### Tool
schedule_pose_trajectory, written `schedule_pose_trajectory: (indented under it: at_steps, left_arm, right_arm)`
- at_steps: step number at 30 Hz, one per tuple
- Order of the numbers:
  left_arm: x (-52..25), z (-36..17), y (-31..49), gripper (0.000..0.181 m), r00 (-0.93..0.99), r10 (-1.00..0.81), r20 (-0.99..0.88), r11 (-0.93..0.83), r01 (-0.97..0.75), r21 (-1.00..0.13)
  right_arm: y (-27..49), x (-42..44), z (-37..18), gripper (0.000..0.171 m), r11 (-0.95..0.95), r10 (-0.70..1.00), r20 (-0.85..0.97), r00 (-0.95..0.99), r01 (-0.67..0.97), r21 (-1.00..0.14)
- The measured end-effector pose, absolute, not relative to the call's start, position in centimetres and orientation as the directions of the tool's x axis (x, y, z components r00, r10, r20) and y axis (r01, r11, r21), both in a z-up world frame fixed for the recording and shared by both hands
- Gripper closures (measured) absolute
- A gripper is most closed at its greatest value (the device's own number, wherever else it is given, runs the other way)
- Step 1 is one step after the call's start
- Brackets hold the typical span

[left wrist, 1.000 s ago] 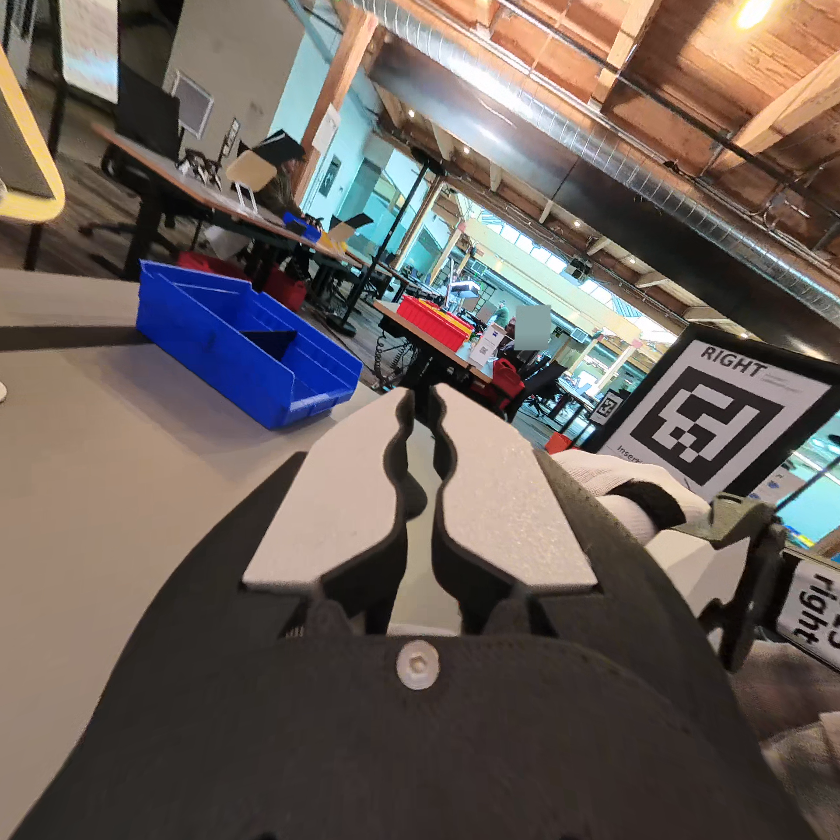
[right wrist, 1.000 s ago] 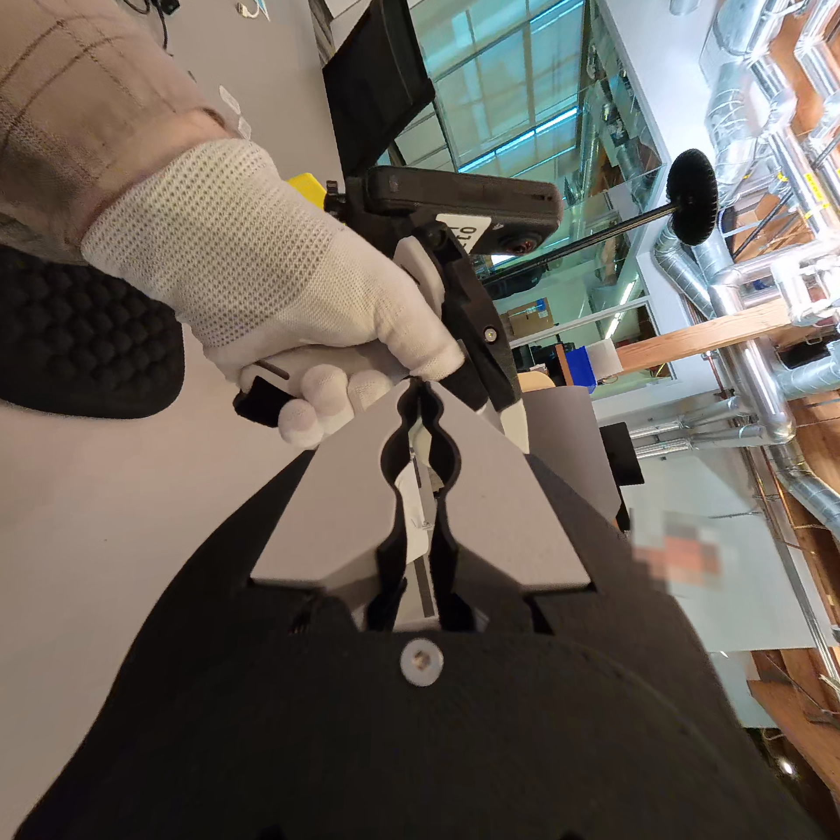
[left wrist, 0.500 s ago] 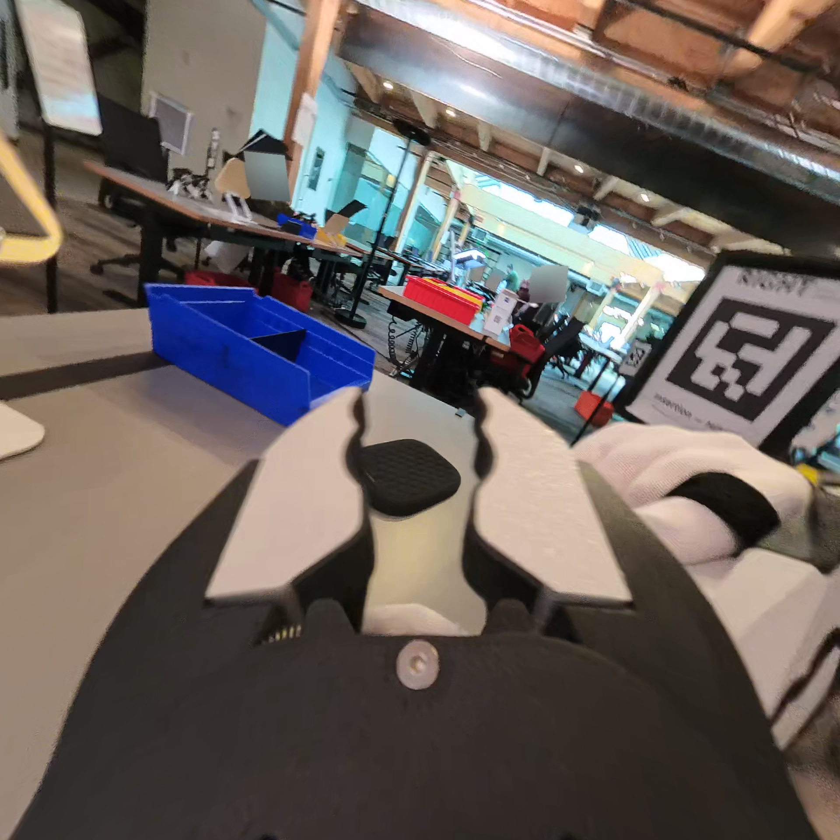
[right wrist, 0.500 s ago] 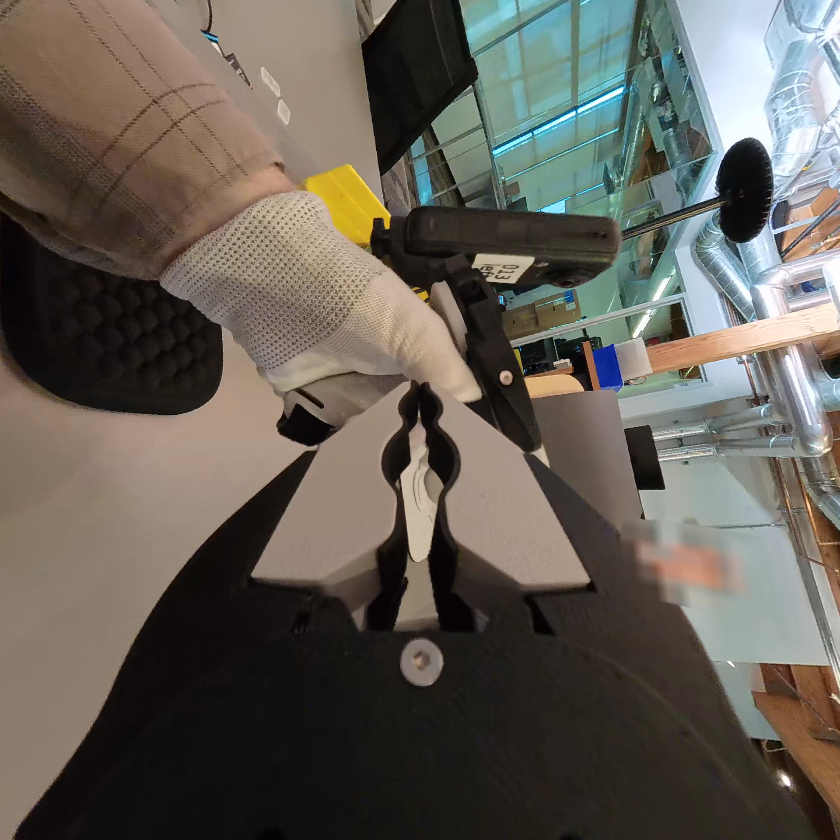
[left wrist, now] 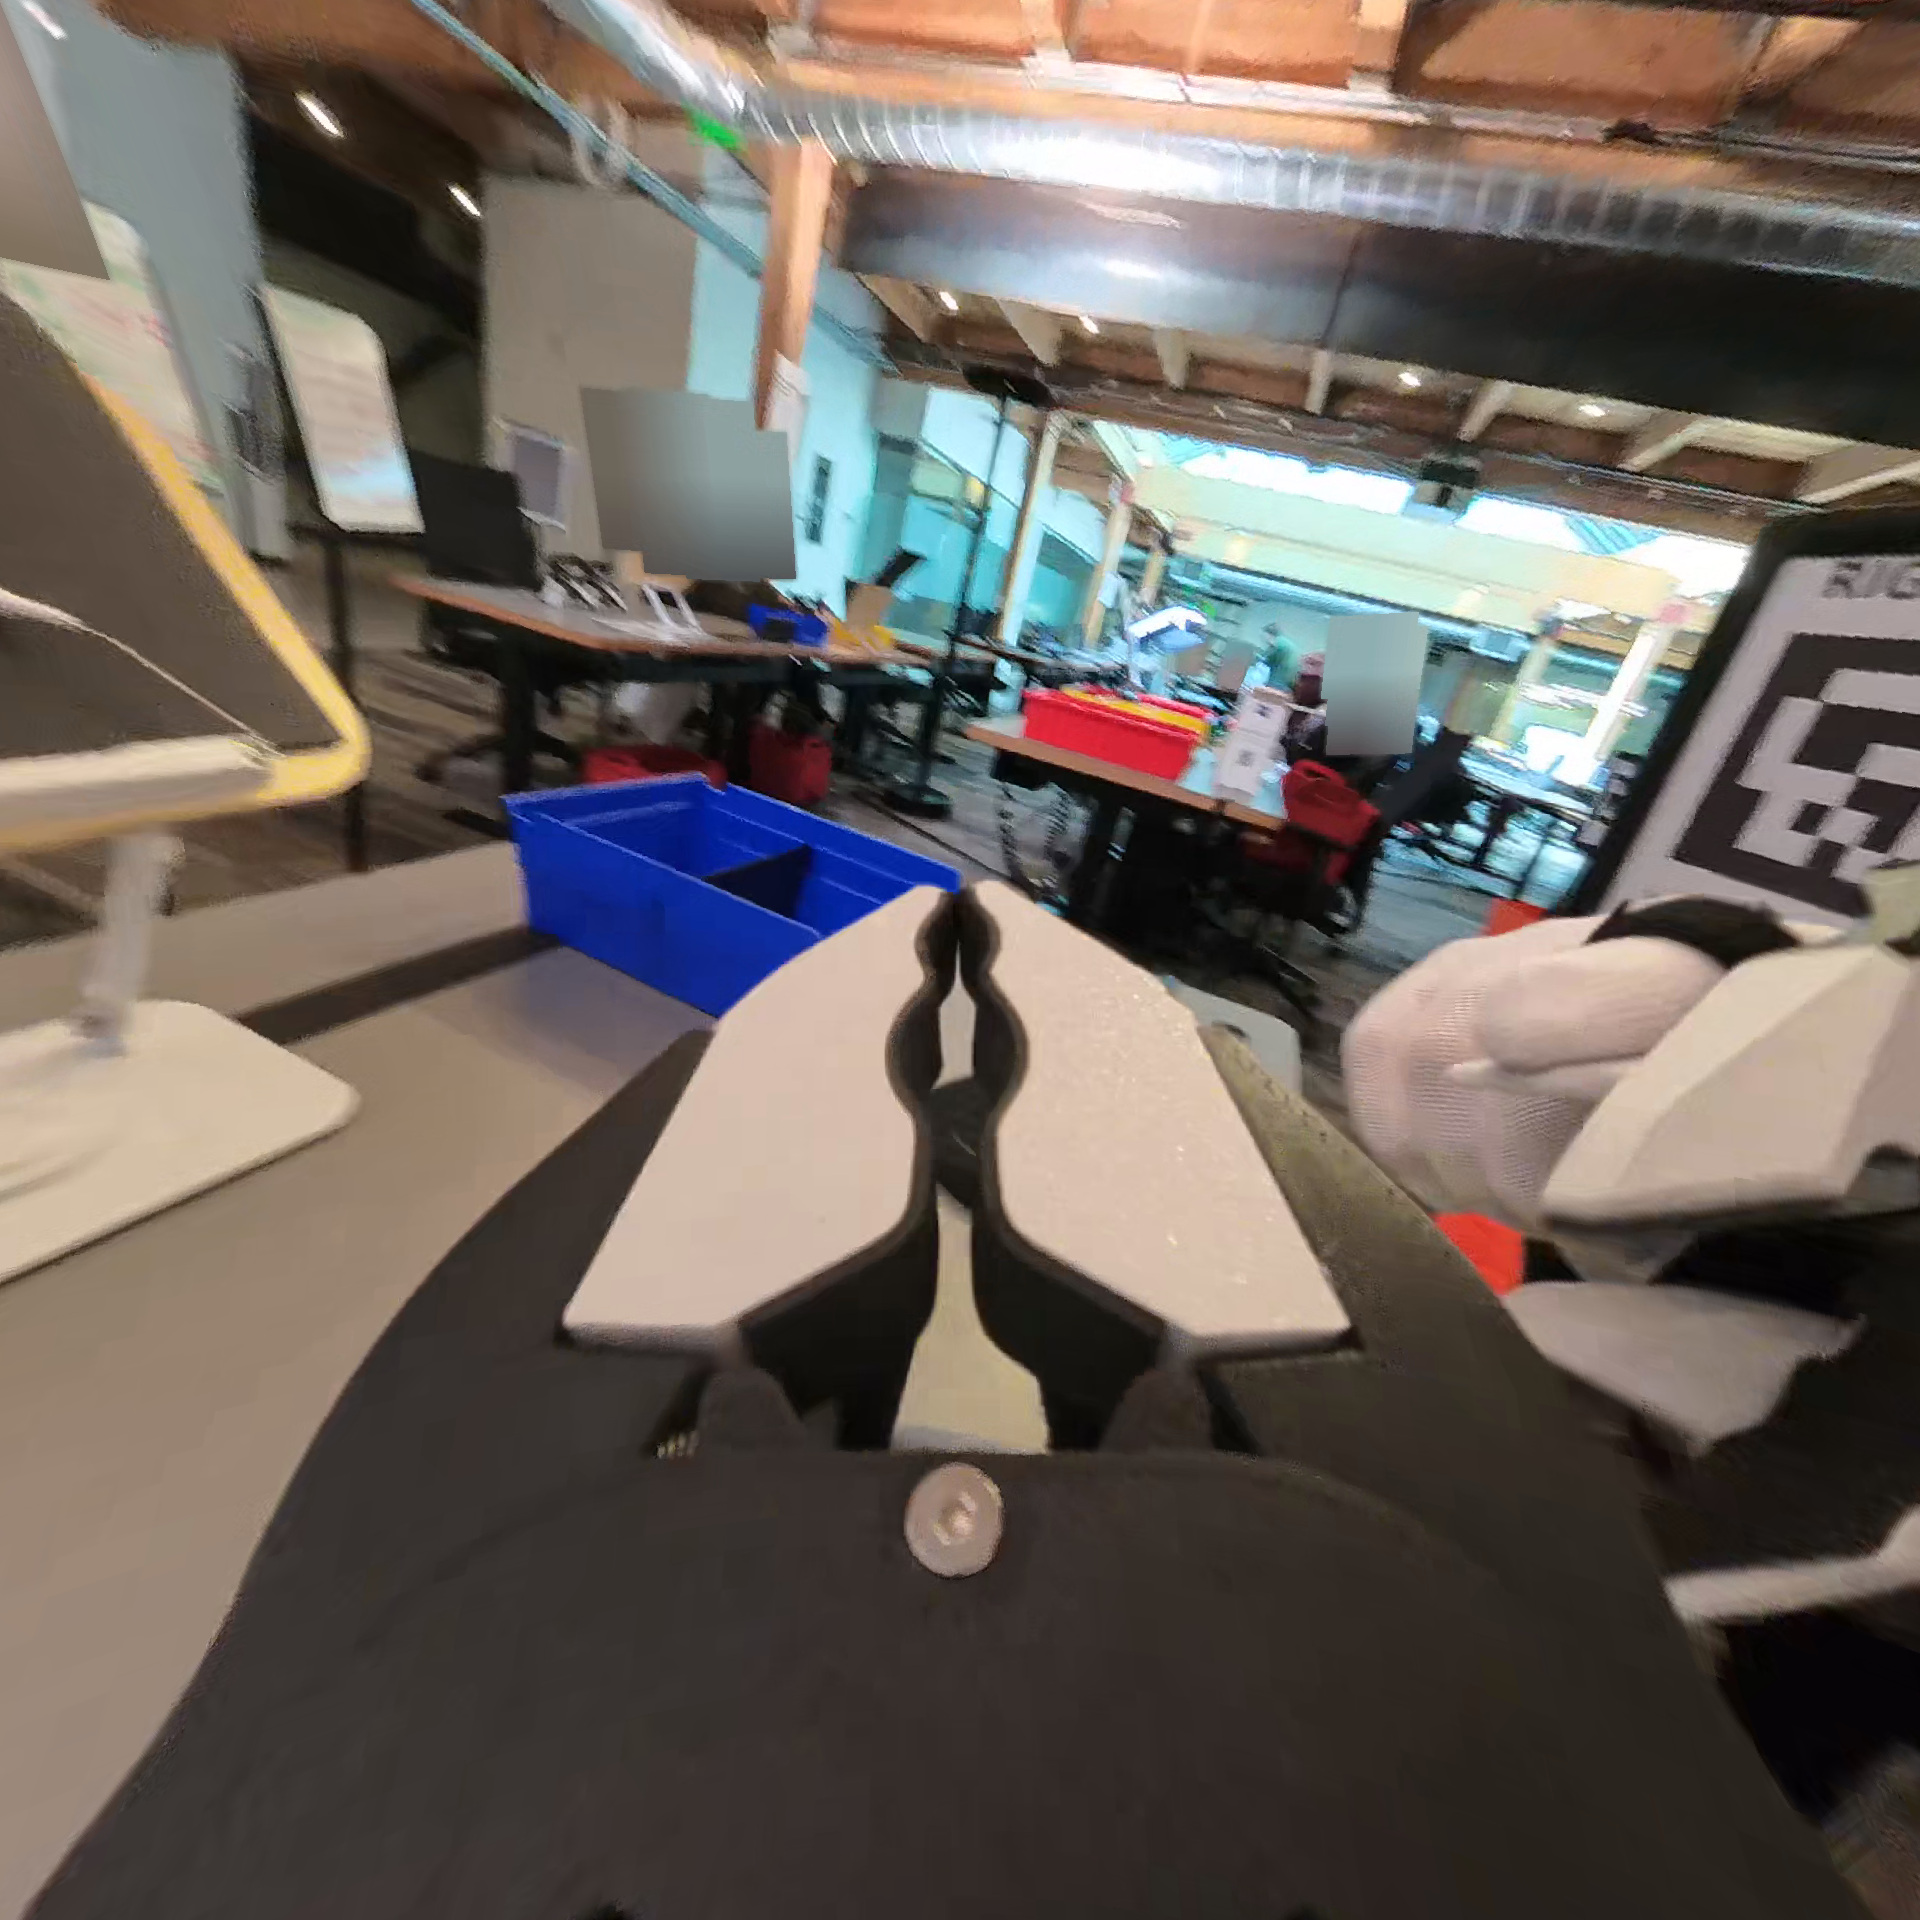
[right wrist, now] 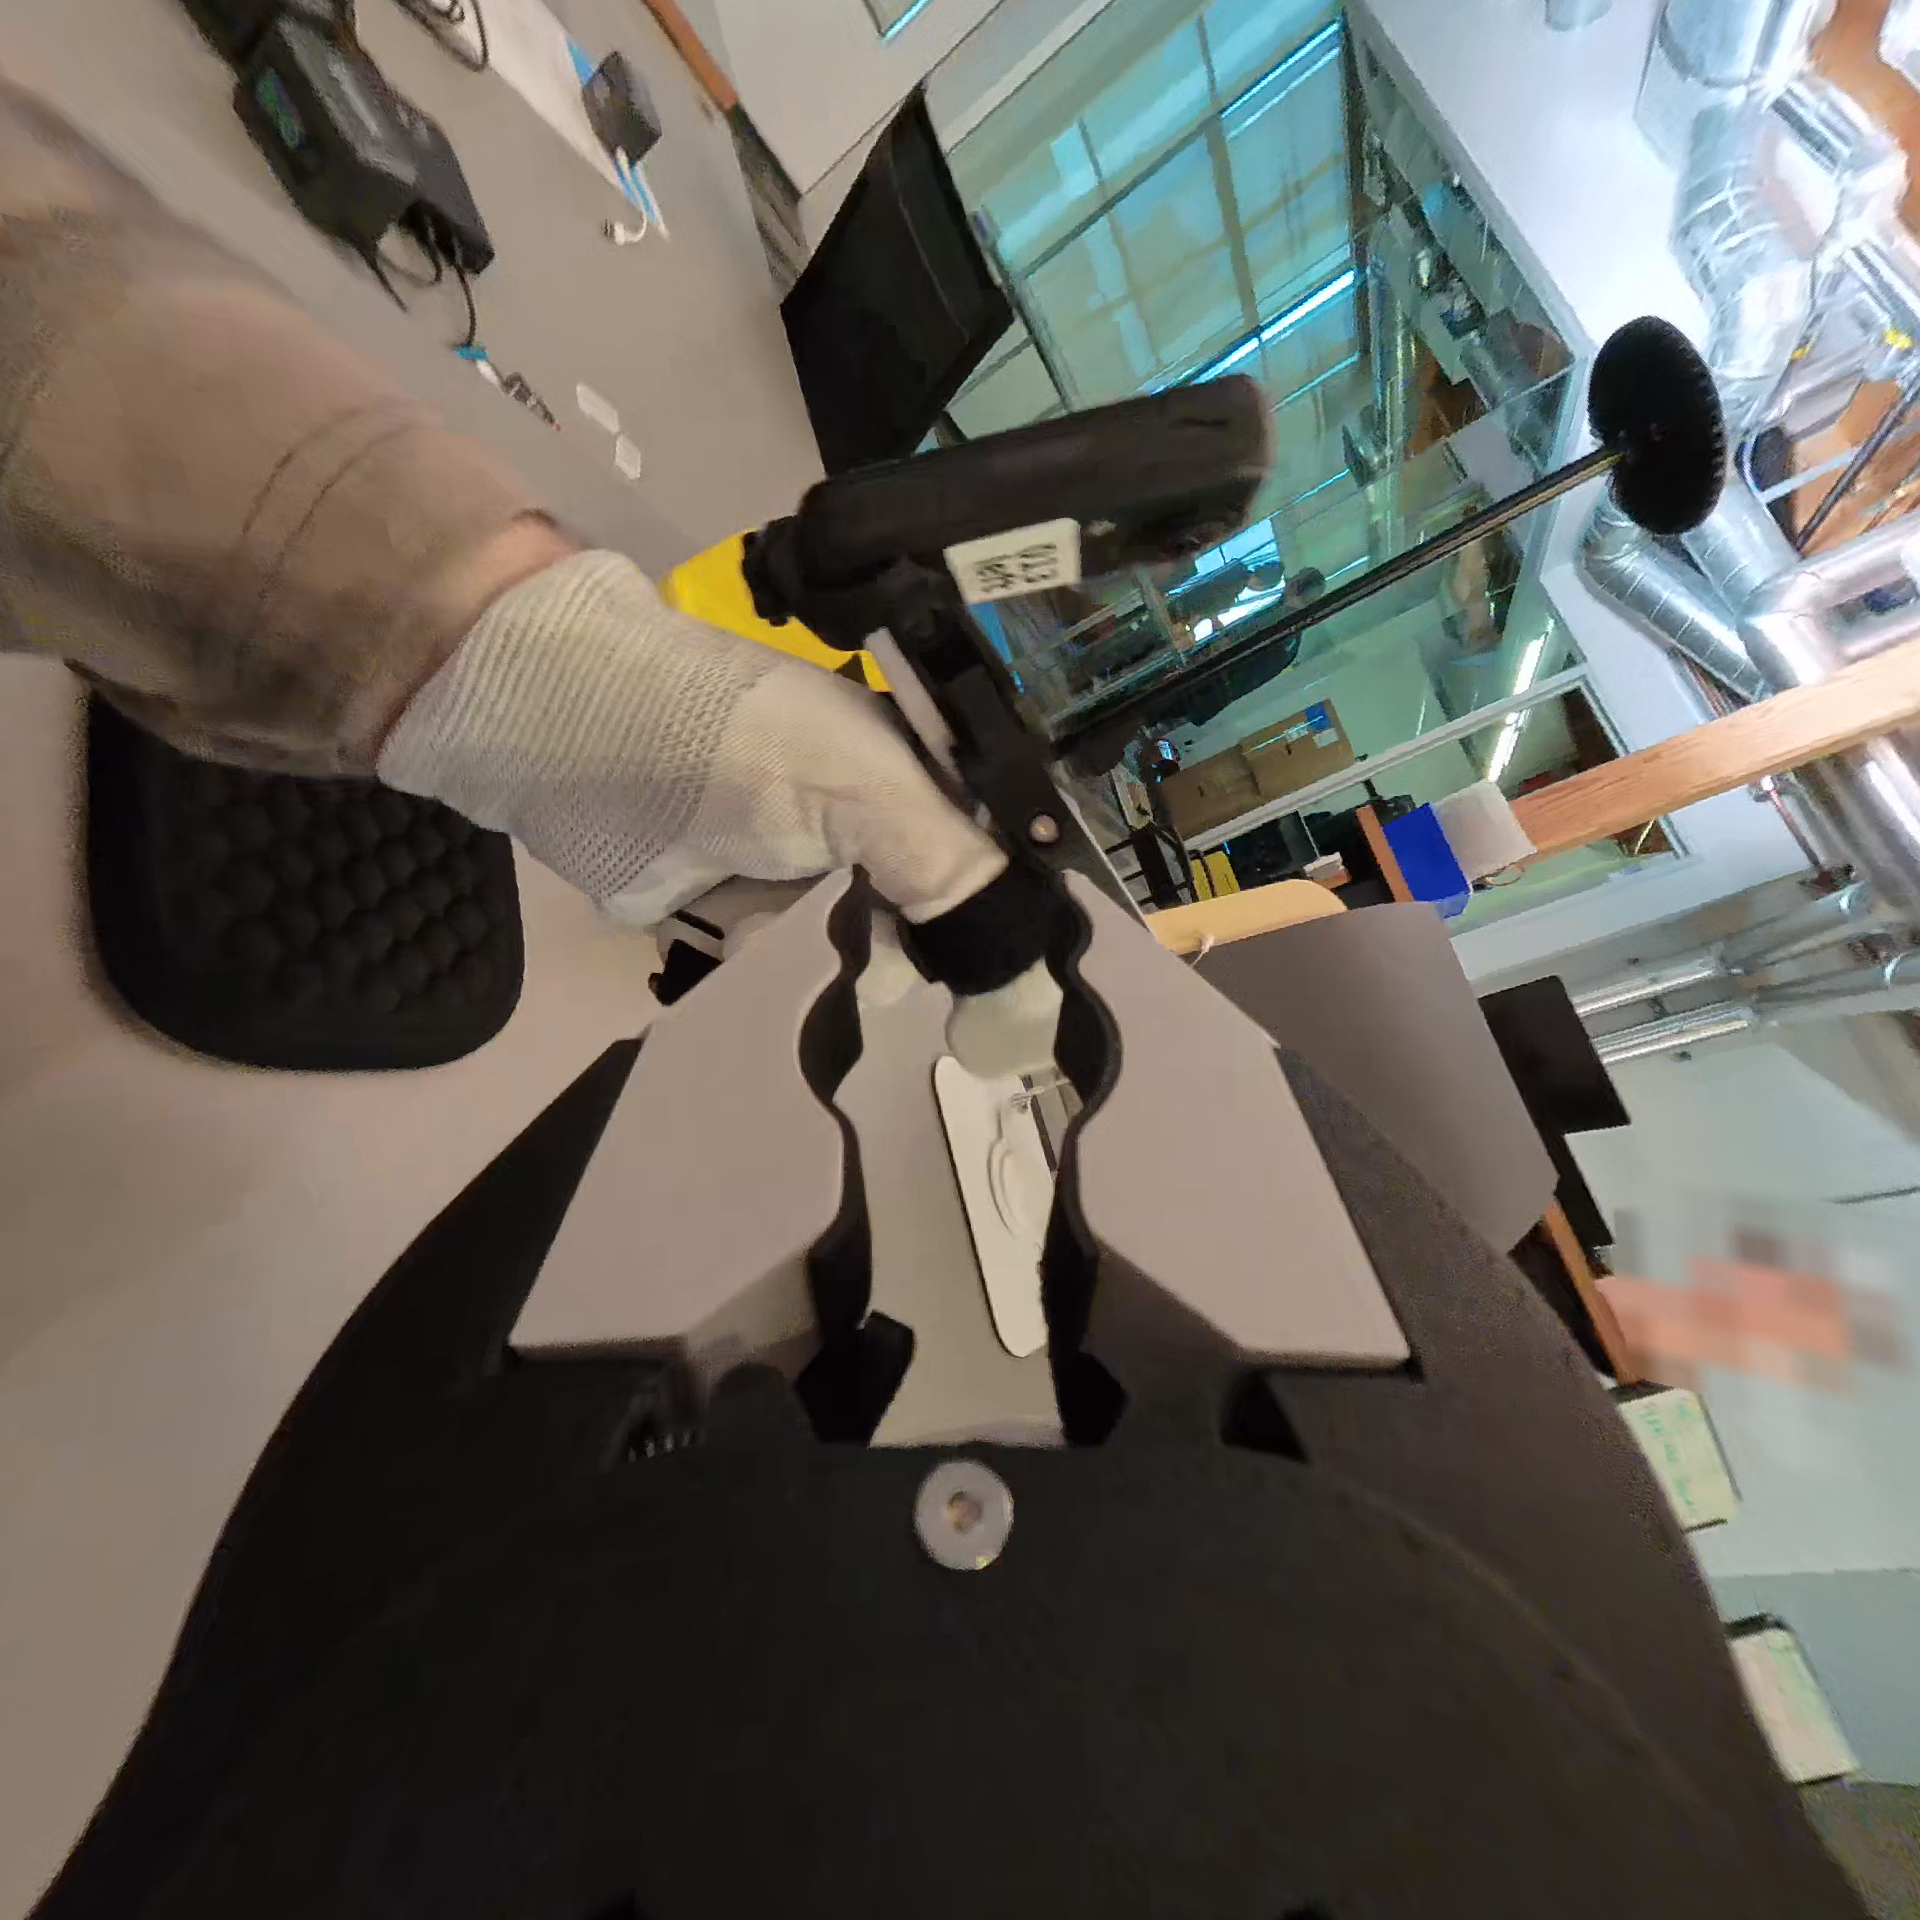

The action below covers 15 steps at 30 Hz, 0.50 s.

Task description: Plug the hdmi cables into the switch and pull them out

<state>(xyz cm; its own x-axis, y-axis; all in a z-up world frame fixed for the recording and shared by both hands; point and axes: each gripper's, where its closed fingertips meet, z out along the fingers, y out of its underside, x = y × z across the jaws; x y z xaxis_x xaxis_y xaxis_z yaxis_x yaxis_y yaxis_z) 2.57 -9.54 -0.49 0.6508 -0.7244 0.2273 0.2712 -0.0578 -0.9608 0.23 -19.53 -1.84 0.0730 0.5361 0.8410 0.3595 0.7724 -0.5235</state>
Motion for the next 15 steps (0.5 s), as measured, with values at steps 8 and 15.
schedule_pose_trajectory:
  at_steps: [8, 15]
  left_arm:
    - [2.3, 3.2, -12.1, 0.181, 0.646, -0.762, 0.051, 0.162, 0.267, -0.95]
    - [5.3, 6.2, -18.4, 0.181, 0.336, -0.942, 0.009, 0.135, 0.402, -0.906]
  right_arm:
    - [-15.0, 4.3, 2.6, 0.171, 0.56, 0.739, 0.592, 0.322, 0.195, -0.805]
    - [-12.9, 4.5, 0.2, 0.166, 0.139, 0.975, 0.143, 0.169, 0.031, -0.99]
